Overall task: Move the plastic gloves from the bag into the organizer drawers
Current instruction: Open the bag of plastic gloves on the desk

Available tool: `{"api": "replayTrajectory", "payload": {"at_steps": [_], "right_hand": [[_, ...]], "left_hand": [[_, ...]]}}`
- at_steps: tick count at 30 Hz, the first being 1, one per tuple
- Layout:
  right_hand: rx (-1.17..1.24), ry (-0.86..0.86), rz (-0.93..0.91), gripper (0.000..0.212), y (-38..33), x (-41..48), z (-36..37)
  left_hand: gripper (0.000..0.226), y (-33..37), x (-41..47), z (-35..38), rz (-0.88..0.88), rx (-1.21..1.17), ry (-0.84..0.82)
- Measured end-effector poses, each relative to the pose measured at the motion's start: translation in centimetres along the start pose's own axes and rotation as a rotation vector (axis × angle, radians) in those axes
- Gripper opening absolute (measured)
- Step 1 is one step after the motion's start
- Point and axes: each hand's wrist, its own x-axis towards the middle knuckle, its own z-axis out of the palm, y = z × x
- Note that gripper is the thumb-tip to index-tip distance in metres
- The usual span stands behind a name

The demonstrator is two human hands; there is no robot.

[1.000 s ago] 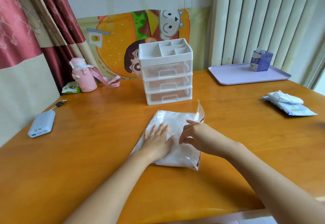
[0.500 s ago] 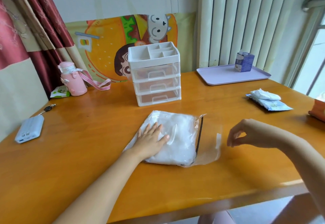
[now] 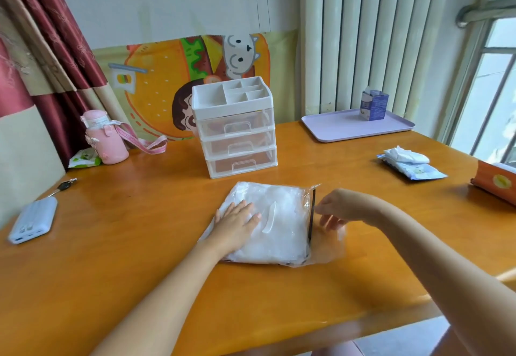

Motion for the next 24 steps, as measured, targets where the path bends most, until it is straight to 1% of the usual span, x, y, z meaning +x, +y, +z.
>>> {"api": "replayTrajectory", "payload": {"at_steps": [2,3,4,7,8,11,13,15,17,19,21,23,24], "right_hand": [[0.024,0.008,0.027,0.042,-0.5,0.9,1.1],[0.039,0.026,0.024,0.044,-0.6,1.3,1.5],[0.065,0.047,0.010,0.041,-0.6,1.7,2.0],[0.183,0.096,-0.031,0.018,-0.5,2.7,2.6],[0.245,0.098,-0.045,0.016,-0.4,2.9,2.7],[0.521,0.033,-0.094,0.017,-0.3,3.1,2.4],[0.574,0.006,-0.113,0.018,-0.3,3.1,2.1],[0.485,0.032,-0.124,0.018,-0.5,3.2,1.6],[0.341,0.137,-0.137,0.017,-0.6,3.4,0.8],[0.230,0.251,-0.167,0.015,-0.6,3.9,-0.3],[0.111,0.336,-0.189,0.014,-0.5,4.4,-1.4],[-0.046,0.365,-0.188,0.016,-0.4,5.0,-2.4],[-0.132,0.340,-0.177,0.020,-0.3,5.5,-2.7]], "left_hand": [[0.048,-0.2,0.0,-0.6,-0.003,-0.040,0.045],[0.046,-0.4,0.1,-0.9,-0.018,-0.037,0.060],[0.046,-0.8,0.2,-1.0,-0.041,-0.023,0.067],[0.051,-1.8,0.7,-1.1,-0.094,-0.001,0.058],[0.053,-2.0,1.0,-1.0,-0.098,-0.003,0.050],[0.053,-2.4,1.5,-0.7,-0.081,-0.037,0.047],[0.054,-2.2,1.7,-0.5,-0.085,-0.048,0.060],[0.055,-1.6,2.4,-0.3,-0.111,-0.024,0.080],[0.050,-0.4,3.4,0.0,-0.120,-0.032,0.105],[0.036,1.2,4.6,-0.1,-0.093,-0.208,0.132],[0.028,3.0,5.6,-0.8,-0.059,-0.403,0.132],[0.023,4.1,6.7,-2.2,-0.020,-0.434,0.124],[0.023,4.3,7.3,-3.0,0.002,-0.422,0.148]]}}
